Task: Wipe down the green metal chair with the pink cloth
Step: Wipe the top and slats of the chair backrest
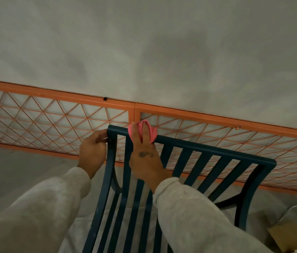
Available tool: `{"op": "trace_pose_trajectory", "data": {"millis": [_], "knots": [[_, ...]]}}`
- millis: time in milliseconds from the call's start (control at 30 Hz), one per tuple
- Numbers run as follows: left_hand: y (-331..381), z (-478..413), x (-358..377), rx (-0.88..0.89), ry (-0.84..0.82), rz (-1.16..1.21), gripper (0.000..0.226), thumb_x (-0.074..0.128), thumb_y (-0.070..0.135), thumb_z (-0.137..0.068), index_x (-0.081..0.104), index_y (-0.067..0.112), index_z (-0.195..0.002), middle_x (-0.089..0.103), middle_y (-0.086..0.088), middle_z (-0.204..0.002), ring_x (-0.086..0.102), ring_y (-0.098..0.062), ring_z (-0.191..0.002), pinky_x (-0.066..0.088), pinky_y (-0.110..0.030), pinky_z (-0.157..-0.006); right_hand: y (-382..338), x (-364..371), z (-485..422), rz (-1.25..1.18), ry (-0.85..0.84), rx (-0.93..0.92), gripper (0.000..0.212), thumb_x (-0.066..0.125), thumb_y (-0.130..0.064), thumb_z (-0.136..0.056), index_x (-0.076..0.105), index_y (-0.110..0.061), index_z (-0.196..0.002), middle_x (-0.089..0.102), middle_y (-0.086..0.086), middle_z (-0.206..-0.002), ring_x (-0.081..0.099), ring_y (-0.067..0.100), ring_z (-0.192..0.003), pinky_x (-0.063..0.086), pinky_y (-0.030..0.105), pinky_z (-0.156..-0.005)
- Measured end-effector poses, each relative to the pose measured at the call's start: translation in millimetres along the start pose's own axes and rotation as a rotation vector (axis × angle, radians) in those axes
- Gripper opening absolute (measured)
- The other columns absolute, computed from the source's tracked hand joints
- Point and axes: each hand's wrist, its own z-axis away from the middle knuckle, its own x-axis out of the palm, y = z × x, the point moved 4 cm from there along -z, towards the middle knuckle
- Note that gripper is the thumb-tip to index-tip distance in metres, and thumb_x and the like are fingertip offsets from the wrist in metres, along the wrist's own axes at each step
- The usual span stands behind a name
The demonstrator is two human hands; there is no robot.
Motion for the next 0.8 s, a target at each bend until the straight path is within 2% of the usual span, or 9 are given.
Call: {"op": "trace_pose_trajectory", "data": {"millis": [67, 167, 300, 367, 433, 500, 600, 667, 800], "knots": [[-2.4, -3.2, -2.1, 0.002, -0.044, 0.011, 0.056, 0.035, -0.017, -0.084, 0.063, 0.009, -0.126, 0.068, -0.002, -0.114, 0.062, -0.016, -0.108, 0.045, -0.023, -0.092, 9.4, -10.8, 5.6, 0.063, -0.002, -0.066, 0.109, 0.055, 0.008, -0.088, -0.013, -0.045, -0.155, -0.019, -0.006, -0.167, 0.055, 0.033, -0.122, 0.055, 0.042, -0.097], [-4.2, -2.9, -4.3, -0.004, -0.076, 0.051, 0.055, 0.035, -0.019, -0.085, 0.063, 0.01, -0.123, 0.068, 0.001, -0.111, 0.062, -0.008, -0.103, 0.045, -0.018, -0.088, 48.5, -31.3, 29.1, 0.173, 0.163, -0.052, 0.108, 0.052, 0.009, -0.086, -0.012, -0.042, -0.156, -0.021, -0.006, -0.167, 0.051, 0.022, -0.127, 0.058, 0.034, -0.086], [-6.1, -3.6, -4.0, -0.002, -0.109, 0.084, 0.06, 0.035, -0.022, -0.082, 0.063, 0.009, -0.125, 0.068, 0.0, -0.116, 0.062, -0.013, -0.11, 0.046, -0.018, -0.088, 89.3, -38.8, 62.2, 0.218, 0.418, 0.164, 0.116, 0.059, 0.009, -0.081, -0.015, -0.039, -0.157, -0.015, 0.0, -0.168, 0.062, 0.032, -0.102, 0.059, 0.037, -0.079], [-7.3, -5.1, -5.8, -0.024, -0.117, 0.092, 0.063, 0.034, -0.022, -0.08, 0.063, 0.012, -0.125, 0.067, 0.002, -0.116, 0.061, -0.014, -0.112, 0.046, -0.024, -0.091, 80.7, -29.3, 56.6, 0.174, 0.454, 0.186, 0.115, 0.058, 0.009, -0.082, -0.019, -0.036, -0.156, -0.021, 0.003, -0.166, 0.058, 0.037, -0.117, 0.058, 0.037, -0.087], [-7.6, -4.1, -6.9, -0.045, -0.153, 0.094, 0.065, 0.034, -0.02, -0.082, 0.061, 0.017, -0.127, 0.065, 0.005, -0.119, 0.058, -0.011, -0.113, 0.045, -0.023, -0.089, 60.2, -14.7, 43.6, 0.081, 0.436, 0.174, 0.115, 0.053, 0.012, -0.085, -0.022, -0.039, -0.155, -0.034, -0.001, -0.161, 0.042, 0.042, -0.137, 0.056, 0.039, -0.097], [-5.8, -1.9, -7.0, -0.053, -0.207, 0.093, 0.067, 0.035, -0.02, -0.082, 0.059, 0.019, -0.131, 0.063, 0.007, -0.124, 0.055, -0.009, -0.115, 0.042, -0.016, -0.083, 32.6, 0.9, 29.1, 0.077, 0.392, 0.042, 0.117, 0.054, 0.013, -0.083, -0.023, -0.039, -0.154, -0.035, -0.002, -0.162, 0.031, 0.045, -0.145, 0.053, 0.044, -0.102], [-5.1, -3.9, -11.8, -0.084, -0.248, 0.097, 0.071, 0.035, -0.022, -0.081, 0.057, 0.021, -0.133, 0.061, 0.007, -0.126, 0.054, -0.008, -0.117, 0.041, -0.018, -0.083, -11.0, 26.6, 8.6, 0.197, 0.323, -0.128, 0.111, 0.059, 0.008, -0.082, -0.016, -0.024, -0.157, -0.032, 0.002, -0.162, 0.039, 0.048, -0.137, 0.054, 0.05, -0.097], [-5.1, -5.8, -13.3, -0.098, -0.277, 0.085, 0.072, 0.035, -0.021, -0.082, 0.057, 0.023, -0.133, 0.059, 0.008, -0.129, 0.053, -0.009, -0.12, 0.04, -0.026, -0.091, -29.8, 38.6, -3.6, 0.189, 0.255, -0.14, 0.109, 0.055, 0.005, -0.086, -0.022, -0.029, -0.155, -0.024, 0.0, -0.163, 0.049, 0.047, -0.128, 0.055, 0.05, -0.093], [-4.0, -6.4, -15.2, -0.109, -0.316, 0.103, 0.07, 0.032, -0.02, -0.084, 0.055, 0.022, -0.135, 0.057, 0.005, -0.135, 0.05, -0.011, -0.124, 0.04, -0.03, -0.094, -41.4, 30.6, -25.6, 0.172, 0.063, -0.069, 0.1, 0.057, -0.002, -0.089, -0.007, -0.034, -0.158, -0.007, 0.003, -0.167, 0.054, 0.042, -0.124, 0.054, 0.046, -0.095]]}}
